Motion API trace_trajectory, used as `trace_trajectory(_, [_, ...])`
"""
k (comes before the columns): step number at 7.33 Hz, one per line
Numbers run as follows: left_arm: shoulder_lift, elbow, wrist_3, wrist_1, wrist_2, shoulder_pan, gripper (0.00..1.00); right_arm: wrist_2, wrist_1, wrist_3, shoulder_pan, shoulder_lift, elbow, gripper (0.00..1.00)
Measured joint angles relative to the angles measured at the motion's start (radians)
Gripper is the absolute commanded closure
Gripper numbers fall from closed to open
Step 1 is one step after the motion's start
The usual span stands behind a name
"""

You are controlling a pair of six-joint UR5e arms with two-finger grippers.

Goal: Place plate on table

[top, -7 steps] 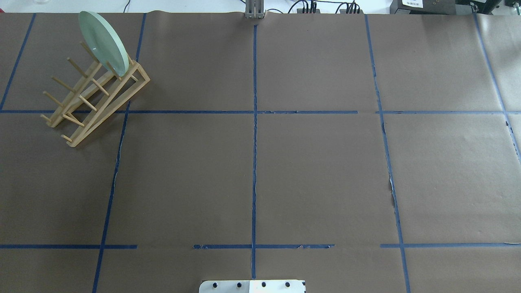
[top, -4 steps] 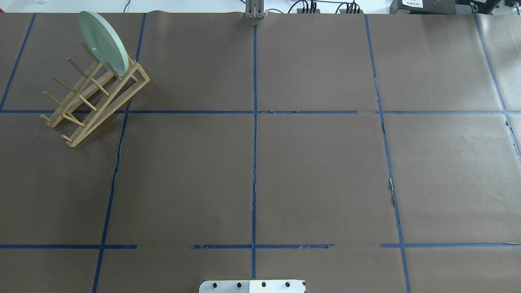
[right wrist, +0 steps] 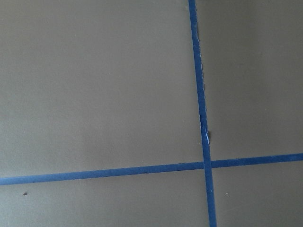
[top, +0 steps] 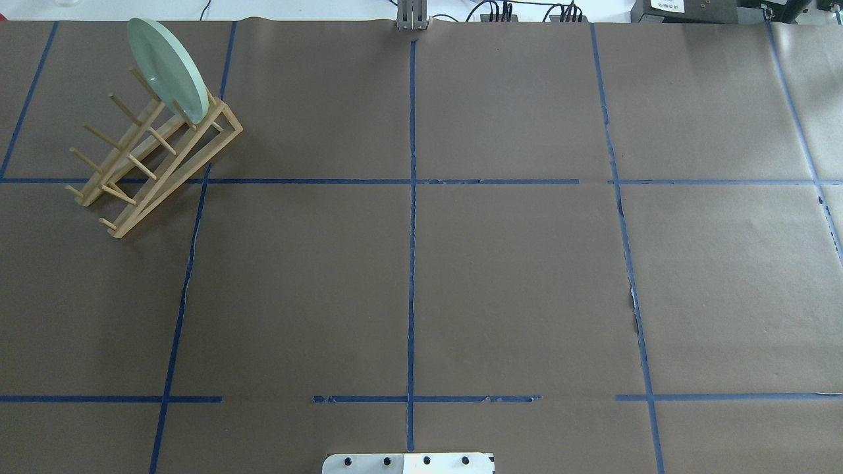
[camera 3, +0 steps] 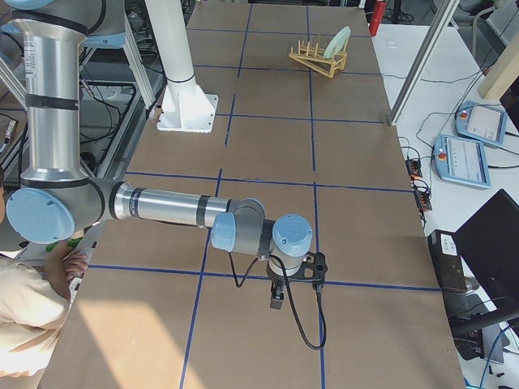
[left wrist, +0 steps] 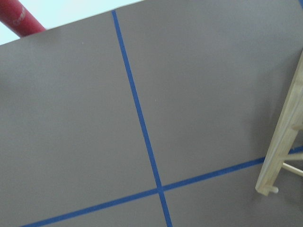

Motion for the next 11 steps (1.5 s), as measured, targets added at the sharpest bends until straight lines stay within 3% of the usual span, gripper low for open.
trace_trajectory(3, [-0.038, 0.015, -0.69, -0.34, -0.034, 0.049, 0.0, 0.0, 0.0, 0.0, 0.0, 0.0, 0.0, 0.0])
trace_trajectory(5, [-0.064, 0.025, -1.095, -0.532, 0.065, 0.116, 0.0, 0.0, 0.0, 0.0, 0.0, 0.0, -0.001, 0.0])
trace_trajectory(7, [-0.121, 0.08, -1.43, -0.688, 0.233, 0.225, 0.0, 0.0, 0.0, 0.0, 0.0, 0.0, 0.0, 0.0])
trace_trajectory(9, [-0.194, 0.153, -1.587, -0.731, 0.335, 0.309, 0.02, 0.0, 0.0, 0.0, 0.0, 0.0, 0.0, 0.0])
trace_trajectory(10, [-0.21, 0.174, -1.609, -0.735, 0.35, 0.333, 0.11, 0.0, 0.0, 0.0, 0.0, 0.0, 0.0, 0.0])
trace_trajectory(11, [-0.22, 0.187, -1.617, -0.736, 0.356, 0.352, 0.12, 0.0, 0.0, 0.0, 0.0, 0.0, 0.0, 0.0])
